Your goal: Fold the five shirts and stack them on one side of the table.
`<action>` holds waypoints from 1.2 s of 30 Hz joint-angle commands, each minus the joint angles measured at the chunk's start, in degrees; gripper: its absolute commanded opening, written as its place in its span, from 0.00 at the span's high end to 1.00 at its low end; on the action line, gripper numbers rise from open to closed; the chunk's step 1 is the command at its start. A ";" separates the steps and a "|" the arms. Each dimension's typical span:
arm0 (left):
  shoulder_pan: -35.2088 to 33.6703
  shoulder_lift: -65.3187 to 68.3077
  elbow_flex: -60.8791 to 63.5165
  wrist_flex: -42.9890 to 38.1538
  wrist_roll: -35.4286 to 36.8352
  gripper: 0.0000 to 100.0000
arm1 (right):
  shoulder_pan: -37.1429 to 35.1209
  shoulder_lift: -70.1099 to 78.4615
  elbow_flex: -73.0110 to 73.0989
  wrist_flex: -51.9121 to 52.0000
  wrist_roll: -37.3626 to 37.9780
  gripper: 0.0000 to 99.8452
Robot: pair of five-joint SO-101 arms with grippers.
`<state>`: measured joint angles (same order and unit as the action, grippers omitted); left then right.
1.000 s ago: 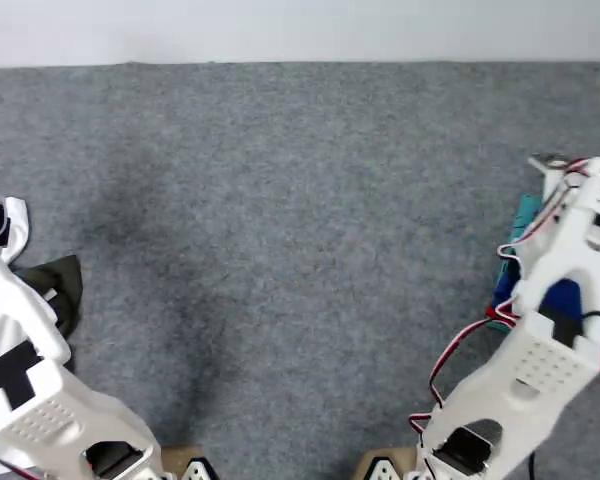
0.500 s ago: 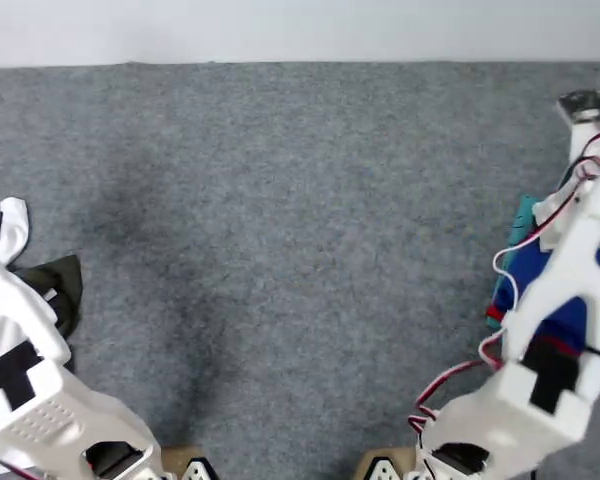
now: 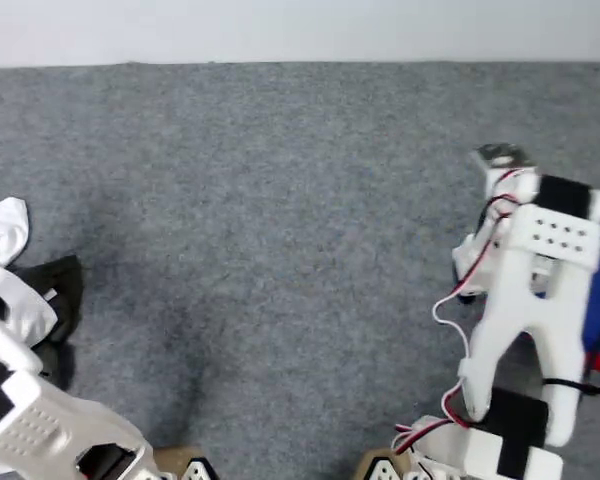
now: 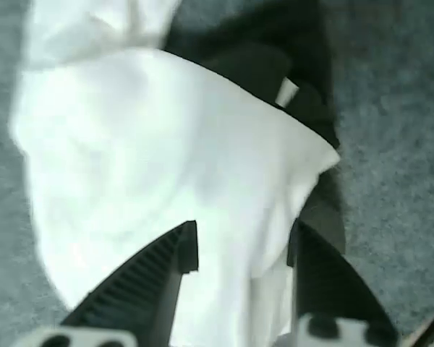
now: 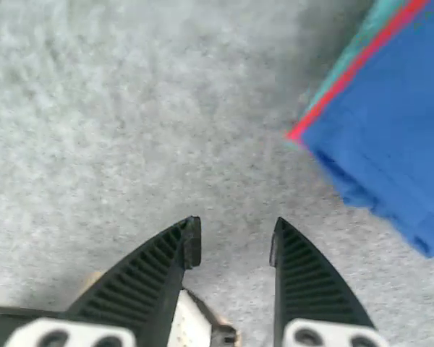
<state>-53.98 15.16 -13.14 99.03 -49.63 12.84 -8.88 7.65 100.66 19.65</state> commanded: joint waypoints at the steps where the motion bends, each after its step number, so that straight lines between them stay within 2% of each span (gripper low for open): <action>1: -1.05 2.81 1.27 -1.49 -1.32 0.80 | -2.42 -2.95 0.09 2.15 -3.08 0.83; 3: -1.32 6.68 1.01 -1.85 -1.32 0.85 | -2.95 -2.95 0.09 2.15 -3.43 0.83; 7: -1.23 9.58 -1.54 -1.49 -1.41 0.99 | -2.77 -3.03 0.09 2.15 -3.25 0.83; 13: -1.05 2.55 -12.44 0.35 -0.53 0.99 | -2.68 -3.38 0.09 2.15 -3.25 0.83; 19: 0.97 -3.78 -28.26 0.09 12.04 0.99 | -2.95 -3.38 0.09 2.15 -3.34 0.83; 24: 6.51 -3.96 -41.71 0.09 21.36 0.99 | -2.68 -3.38 0.09 2.15 -3.34 0.83; 29: 14.15 -3.96 -51.56 0.09 26.11 0.99 | -2.68 -3.38 0.09 2.15 -3.34 0.83; 36: 26.73 -4.40 -59.47 -4.31 34.37 0.99 | -2.68 -3.38 0.09 2.15 -3.34 0.83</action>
<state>-32.88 14.73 -68.35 97.71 -18.59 10.46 -8.88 8.18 100.66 16.92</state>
